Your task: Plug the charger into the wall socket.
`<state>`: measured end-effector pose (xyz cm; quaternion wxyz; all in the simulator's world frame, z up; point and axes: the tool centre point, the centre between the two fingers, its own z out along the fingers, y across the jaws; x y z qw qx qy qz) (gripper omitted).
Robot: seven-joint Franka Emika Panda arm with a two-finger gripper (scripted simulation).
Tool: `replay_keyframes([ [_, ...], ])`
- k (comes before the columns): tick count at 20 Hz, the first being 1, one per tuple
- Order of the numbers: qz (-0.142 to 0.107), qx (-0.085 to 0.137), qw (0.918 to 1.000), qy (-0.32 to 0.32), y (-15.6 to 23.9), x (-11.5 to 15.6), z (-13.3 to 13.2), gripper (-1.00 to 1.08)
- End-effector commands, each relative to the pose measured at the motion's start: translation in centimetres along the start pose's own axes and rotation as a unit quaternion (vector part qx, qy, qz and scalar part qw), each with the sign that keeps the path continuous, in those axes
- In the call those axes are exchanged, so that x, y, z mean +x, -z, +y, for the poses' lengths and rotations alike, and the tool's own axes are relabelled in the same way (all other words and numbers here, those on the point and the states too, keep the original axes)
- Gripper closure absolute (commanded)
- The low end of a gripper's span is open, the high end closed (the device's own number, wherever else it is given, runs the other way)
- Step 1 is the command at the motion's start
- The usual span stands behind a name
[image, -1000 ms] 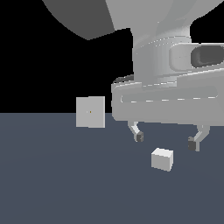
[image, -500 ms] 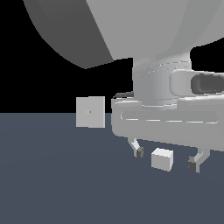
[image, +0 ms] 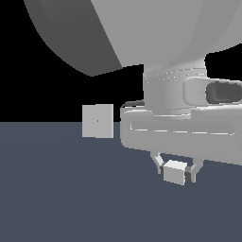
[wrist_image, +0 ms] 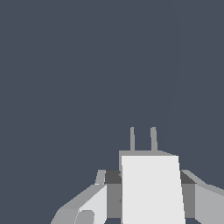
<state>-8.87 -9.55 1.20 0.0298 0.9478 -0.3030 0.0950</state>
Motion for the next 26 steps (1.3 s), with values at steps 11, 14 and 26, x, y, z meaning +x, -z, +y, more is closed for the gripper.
replay_keyframes([
  [11, 0.000, 0.004, 0.9998, 0.021, 1.3, 0.1, -2.9, 1.08],
  [14, 0.000, 0.007, 0.9992, 0.039, 2.4, 0.0, -5.4, 1.08],
  [26, 0.001, 0.026, 0.9909, 0.132, 8.1, -1.6, -17.9, 1.08],
])
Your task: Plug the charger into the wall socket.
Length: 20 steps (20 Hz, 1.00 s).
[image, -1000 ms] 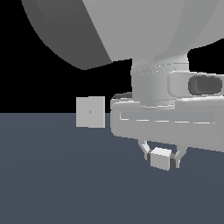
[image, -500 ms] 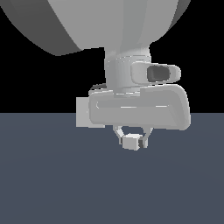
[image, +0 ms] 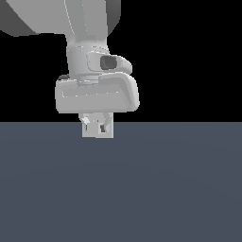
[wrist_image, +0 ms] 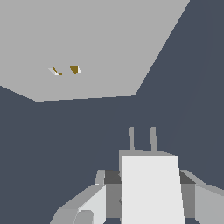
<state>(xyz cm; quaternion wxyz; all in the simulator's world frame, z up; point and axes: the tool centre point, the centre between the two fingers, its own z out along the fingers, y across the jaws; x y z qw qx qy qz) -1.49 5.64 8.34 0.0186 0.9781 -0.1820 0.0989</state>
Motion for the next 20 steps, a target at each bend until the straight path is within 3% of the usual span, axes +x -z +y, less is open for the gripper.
replay_keyframes([
  [1, 0.000, 0.003, 0.9999, 0.015, 0.8, 0.1, -2.0, 1.08],
  [7, -0.001, 0.006, 0.9995, 0.032, 1.8, 0.1, -4.4, 1.08],
  [20, -0.001, 0.006, 0.9995, 0.031, 1.6, 0.5, -4.2, 1.08],
])
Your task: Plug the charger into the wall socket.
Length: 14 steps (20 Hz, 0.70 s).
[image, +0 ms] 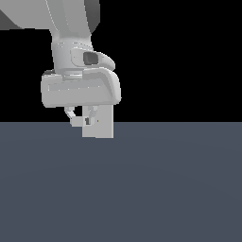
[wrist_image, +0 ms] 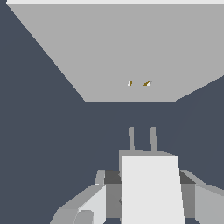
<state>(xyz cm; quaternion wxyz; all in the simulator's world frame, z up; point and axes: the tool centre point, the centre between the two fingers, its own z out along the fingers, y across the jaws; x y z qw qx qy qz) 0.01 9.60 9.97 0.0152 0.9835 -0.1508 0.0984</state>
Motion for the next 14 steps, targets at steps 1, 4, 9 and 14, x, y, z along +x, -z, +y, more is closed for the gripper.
replay_keyframes([
  [1, 0.000, 0.000, 1.0000, 0.000, -0.1, 0.3, 0.0, 1.08],
  [4, 0.000, 0.000, 1.0000, 0.000, -0.2, 1.1, 0.0, 1.08],
  [9, 0.000, 0.000, 1.0000, 0.000, -0.6, 3.0, 0.0, 1.08],
  [14, 0.000, 0.001, 1.0000, 0.000, -0.9, 4.4, 0.0, 1.08],
])
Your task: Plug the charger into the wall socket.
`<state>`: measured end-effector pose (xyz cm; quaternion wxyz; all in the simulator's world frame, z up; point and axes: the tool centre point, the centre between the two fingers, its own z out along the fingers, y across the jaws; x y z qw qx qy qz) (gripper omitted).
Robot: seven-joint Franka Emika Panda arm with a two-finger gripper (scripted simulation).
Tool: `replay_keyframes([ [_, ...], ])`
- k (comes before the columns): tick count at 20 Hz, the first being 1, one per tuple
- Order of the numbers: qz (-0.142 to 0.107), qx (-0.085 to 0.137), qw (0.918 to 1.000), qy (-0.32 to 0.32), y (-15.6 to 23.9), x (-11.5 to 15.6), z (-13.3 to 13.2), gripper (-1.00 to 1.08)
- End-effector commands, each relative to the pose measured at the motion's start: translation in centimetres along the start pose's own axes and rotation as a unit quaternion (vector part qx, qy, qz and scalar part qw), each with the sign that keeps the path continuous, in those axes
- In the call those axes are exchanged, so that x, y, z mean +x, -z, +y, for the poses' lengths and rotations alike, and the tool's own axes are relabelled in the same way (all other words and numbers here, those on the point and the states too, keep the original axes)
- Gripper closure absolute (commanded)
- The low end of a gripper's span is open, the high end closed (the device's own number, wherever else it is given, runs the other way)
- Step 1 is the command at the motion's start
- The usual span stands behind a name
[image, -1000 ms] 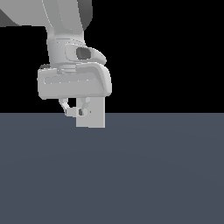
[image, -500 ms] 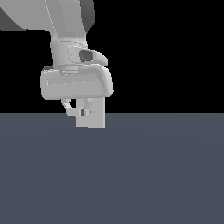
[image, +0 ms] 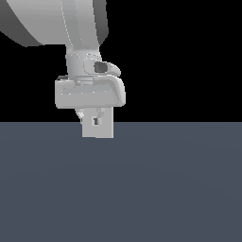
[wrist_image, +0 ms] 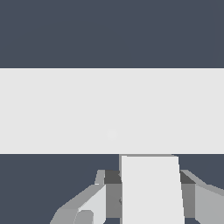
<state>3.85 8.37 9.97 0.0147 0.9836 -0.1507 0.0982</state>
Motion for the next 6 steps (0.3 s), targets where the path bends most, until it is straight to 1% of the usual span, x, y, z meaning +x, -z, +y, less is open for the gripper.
replay_keyframes([
  [1, 0.000, 0.000, 1.0000, 0.000, -0.10, 0.58, 0.03, 1.08],
  [6, 0.000, 0.000, 1.0000, 0.000, -0.13, 0.81, -0.01, 1.08],
])
